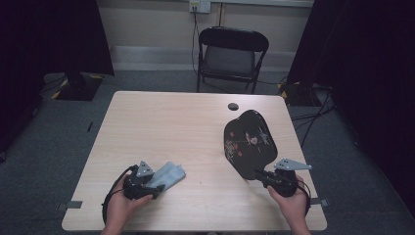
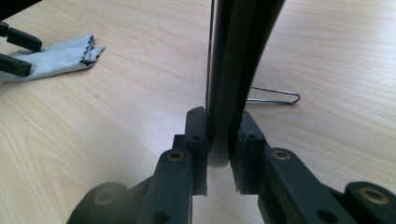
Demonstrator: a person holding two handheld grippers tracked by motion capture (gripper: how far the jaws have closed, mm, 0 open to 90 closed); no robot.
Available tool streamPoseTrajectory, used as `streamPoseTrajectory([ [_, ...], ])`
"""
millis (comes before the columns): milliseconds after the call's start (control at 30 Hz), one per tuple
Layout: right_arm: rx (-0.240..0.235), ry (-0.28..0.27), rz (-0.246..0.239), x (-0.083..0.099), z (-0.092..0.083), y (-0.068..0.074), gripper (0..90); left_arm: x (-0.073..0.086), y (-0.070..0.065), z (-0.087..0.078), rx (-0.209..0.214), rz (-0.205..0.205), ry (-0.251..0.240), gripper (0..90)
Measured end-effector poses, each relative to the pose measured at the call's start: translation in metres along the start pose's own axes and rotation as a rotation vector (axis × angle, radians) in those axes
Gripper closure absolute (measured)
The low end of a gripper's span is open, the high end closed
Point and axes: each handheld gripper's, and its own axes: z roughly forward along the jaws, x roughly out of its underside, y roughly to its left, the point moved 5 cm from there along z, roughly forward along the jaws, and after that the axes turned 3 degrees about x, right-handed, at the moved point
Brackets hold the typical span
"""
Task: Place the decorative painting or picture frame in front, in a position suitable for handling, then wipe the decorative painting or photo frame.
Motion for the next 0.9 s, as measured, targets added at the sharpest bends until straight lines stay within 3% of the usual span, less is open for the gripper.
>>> streamPoseTrajectory([
  [100, 0.006, 0.005, -0.004, 0.0, 0.0, 0.001, 78.8, 0.0, 0.0, 0.002, 0.007, -0.018, -0.006, 37.5],
  [267, 0.007, 0.002, 0.005, -0.001, 0.0, 0.001, 78.8, 0.001, -0.001, 0.001, 0.008, -0.013, 0.007, 40.6],
  [300, 0.007, 0.0, 0.006, -0.001, 0.0, 0.002, 78.6, 0.0, -0.002, 0.0, 0.01, -0.009, 0.011, 45.8],
  [500, 0.006, -0.004, 0.017, -0.001, 0.001, 0.002, 76.4, -0.001, -0.004, -0.001, 0.027, -0.011, 0.017, 57.0],
  [633, 0.007, -0.008, 0.011, -0.002, 0.001, 0.002, 77.5, -0.001, -0.008, -0.001, 0.057, -0.011, 0.027, 73.1],
  [900, 0.005, -0.018, 0.011, -0.002, 0.0, 0.001, 78.2, -0.003, -0.01, 0.0, 0.051, -0.046, 0.029, 77.1],
])
